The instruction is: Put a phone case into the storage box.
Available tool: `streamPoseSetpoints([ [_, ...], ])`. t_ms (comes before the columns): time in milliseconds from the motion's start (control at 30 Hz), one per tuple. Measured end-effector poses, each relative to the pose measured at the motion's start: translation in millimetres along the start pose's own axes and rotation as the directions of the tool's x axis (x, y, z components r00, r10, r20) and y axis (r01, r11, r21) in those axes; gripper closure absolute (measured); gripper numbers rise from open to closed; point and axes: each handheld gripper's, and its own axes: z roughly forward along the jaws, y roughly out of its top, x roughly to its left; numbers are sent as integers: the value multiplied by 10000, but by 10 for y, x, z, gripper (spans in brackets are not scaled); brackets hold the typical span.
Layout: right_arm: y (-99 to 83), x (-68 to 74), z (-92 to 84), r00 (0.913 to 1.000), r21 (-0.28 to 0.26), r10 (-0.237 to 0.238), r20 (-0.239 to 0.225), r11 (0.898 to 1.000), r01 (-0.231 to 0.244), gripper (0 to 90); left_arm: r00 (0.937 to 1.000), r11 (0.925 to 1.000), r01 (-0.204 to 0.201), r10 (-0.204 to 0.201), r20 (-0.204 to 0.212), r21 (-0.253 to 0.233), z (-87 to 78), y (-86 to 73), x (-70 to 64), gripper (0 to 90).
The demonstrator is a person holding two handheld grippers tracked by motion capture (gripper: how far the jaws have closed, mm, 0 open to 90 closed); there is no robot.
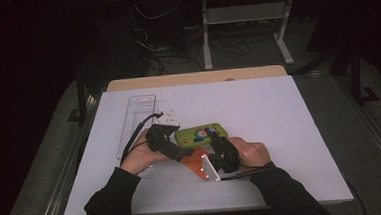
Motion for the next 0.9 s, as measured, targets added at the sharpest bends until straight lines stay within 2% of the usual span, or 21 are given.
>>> streamPoseSetpoints([
  [67, -13, -42, 5, 9984, 105, 487, -288, 9988, -484, 757, 9999, 10000, -80, 81, -60, 39, -8, 0, 12, 0],
  [133, -16, -61, 0, 9965, 173, 713, -446, 9974, -706, 757, 9999, 9999, -124, 124, -69, 34, -17, 0, 19, 0],
  [200, -39, -114, 0, 9846, 216, 1600, -710, 9871, -1589, 757, 9999, 9999, 65, -67, -144, -131, -25, 2, 13, 0],
  [267, -52, -135, -4, 9808, 269, 1793, -770, 9837, -1777, 757, 9998, 9999, 67, -70, -168, -148, -28, 0, 15, 0],
  [333, -103, -209, -1, 9624, 346, 2511, -1040, 9679, -2488, 757, 9993, 9995, -308, 306, -229, -73, -35, 3, 42, 0],
  [367, -103, -209, -1, 9624, 346, 2511, -1040, 9679, -2488, 757, 9993, 9996, -279, 278, -258, -61, -36, 1, 39, 0],
  [400, -119, -231, 3, 9572, 367, 2651, -1161, 9642, -2626, 757, 9998, 9998, 61, -65, -213, -211, -22, -8, 15, 0],
  [433, -141, -255, -3, 9215, 570, 3638, -1357, 9315, -3593, 757, 9996, 9997, 47, -53, -267, -233, -22, -9, 11, 0],
  [467, -141, -255, -3, 9215, 570, 3638, -1357, 9315, -3593, 757, 9992, 9989, 221, -234, -310, -416, -13, -10, -5, 0],
  [500, -155, -269, 3, 9100, 577, 3896, -1420, 9210, -3853, 757, 9993, 9989, 180, -195, -334, -428, -17, -9, -5, 0],
  [533, -179, -295, 7, 8768, 631, 4555, -1539, 8901, -4513, 757, 9992, 9988, 41, -60, -397, -478, -23, -4, 1, 0],
  [567, -179, -295, 7, 8768, 631, 4555, -1539, 8901, -4513, 757, 9989, 9986, -102, 78, -454, -525, -28, -2, 5, 0],
  [600, -197, -318, 11, 8640, 617, 4768, -1615, 8787, -4734, 757, 9987, 9989, -172, 150, -492, -447, -38, -2, 10, 0],
  [633, -211, -336, 14, 8483, 668, 5011, -1709, 8649, -4975, 757, 9984, 9990, -206, 185, -535, -391, -45, -1, 13, 0],
  [667, -244, -372, 23, 8216, 767, 5368, -1917, 8428, -5328, 757, 9978, 9990, -365, 350, -568, -264, -56, -1, 27, 0],
  [700, -244, -372, 23, 8216, 767, 5368, -1917, 8428, -5328, 757, 9982, 9991, -284, 267, -545, -309, -53, -3, 26, 0],
  [767, -268, -398, 29, 7826, 913, 5847, -2135, 8095, -5799, 757, 9990, 9992, -2, -17, -452, -411, -42, -7, 11, 0],
  [800, -288, -412, 35, 7740, 948, 5925, -2234, 8035, -5877, 757, 9988, 9995, -154, 140, -468, -284, -48, -4, 18, 0],
  [833, -285, -414, 39, 7393, 1021, 6319, -2326, 7719, -6275, 757, 9989, 9995, -130, 117, -445, -299, -43, -4, 16, 0],
  [867, -290, -419, 43, 7136, 1099, 6594, -2366, 7479, -6546, 757, 9991, 9991, -20, 2, -426, -419, -32, -4, 6, 0],
  [900, -300, -428, 48, 6970, 1148, 6742, -2443, 7338, -6696, 757, 9990, 9993, -42, 24, -455, -382, -32, -3, 7, 0],
])
